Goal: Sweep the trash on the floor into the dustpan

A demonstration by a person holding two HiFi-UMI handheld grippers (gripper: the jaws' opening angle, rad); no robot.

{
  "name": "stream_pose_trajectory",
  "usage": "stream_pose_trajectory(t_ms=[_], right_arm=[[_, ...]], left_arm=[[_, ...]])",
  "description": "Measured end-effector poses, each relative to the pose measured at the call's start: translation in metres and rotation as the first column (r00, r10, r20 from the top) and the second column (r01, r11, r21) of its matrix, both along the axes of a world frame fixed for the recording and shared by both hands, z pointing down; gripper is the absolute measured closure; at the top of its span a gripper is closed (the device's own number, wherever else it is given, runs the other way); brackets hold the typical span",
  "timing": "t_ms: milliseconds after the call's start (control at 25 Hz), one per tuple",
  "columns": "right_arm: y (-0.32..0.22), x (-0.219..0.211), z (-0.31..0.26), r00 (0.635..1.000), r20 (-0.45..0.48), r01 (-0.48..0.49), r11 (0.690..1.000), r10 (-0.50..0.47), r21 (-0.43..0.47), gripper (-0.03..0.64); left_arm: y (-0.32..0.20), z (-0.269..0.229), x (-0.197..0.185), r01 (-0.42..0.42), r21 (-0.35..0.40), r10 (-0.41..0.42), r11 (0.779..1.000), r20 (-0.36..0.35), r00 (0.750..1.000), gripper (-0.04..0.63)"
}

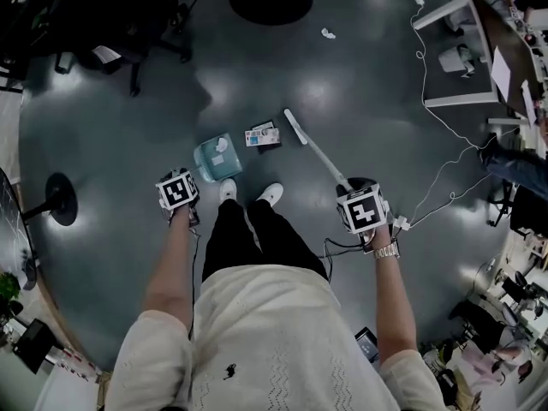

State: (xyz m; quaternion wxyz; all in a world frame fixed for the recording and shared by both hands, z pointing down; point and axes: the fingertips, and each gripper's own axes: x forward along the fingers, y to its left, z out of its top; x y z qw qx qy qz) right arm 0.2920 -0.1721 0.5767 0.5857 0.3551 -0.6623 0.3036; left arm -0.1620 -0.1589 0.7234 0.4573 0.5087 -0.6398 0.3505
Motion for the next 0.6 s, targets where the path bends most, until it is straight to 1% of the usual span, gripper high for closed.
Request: stream_pose_trajectory(t_ms=[80, 120, 280, 320, 600], right_arm=[[0.028, -0.023, 0.012, 0.999, 0.023, 0.029, 0.998, -0.028, -0.05, 0.5], [0.039, -0.033, 0.015, 0.999, 0.036, 0.039, 0.997, -0.037, -0.061, 0.5], [0.069, -0.076, 0.021, 0.993, 0.065, 0.1, 0.993, -0.096, -0.067, 0.497], [0.074, -0.086, 0.02, 0.992, 0.077, 0.102, 0.992, -0.097, -0.069, 0.495], [0.082, -0.133, 0.006, 0.985, 0.175, 0.007, 0.996, 0.008, -0.084, 0.486]], left_arm=[[-0.006, 0.0, -0.001, -0.004, -0.005, 0.004, 1.0, -0.002, 1.0, 0.502], [-0.008, 0.001, -0.002, -0.006, -0.008, 0.006, 1.0, -0.007, 1.0, 0.502], [-0.008, 0.006, -0.015, -0.005, -0.012, 0.005, 1.0, -0.024, 1.0, 0.502], [-0.006, 0.007, -0.02, -0.004, -0.012, 0.004, 1.0, -0.027, 1.0, 0.502], [0.002, 0.011, -0.04, -0.002, -0.006, 0.002, 1.0, -0.06, 0.998, 0.502]])
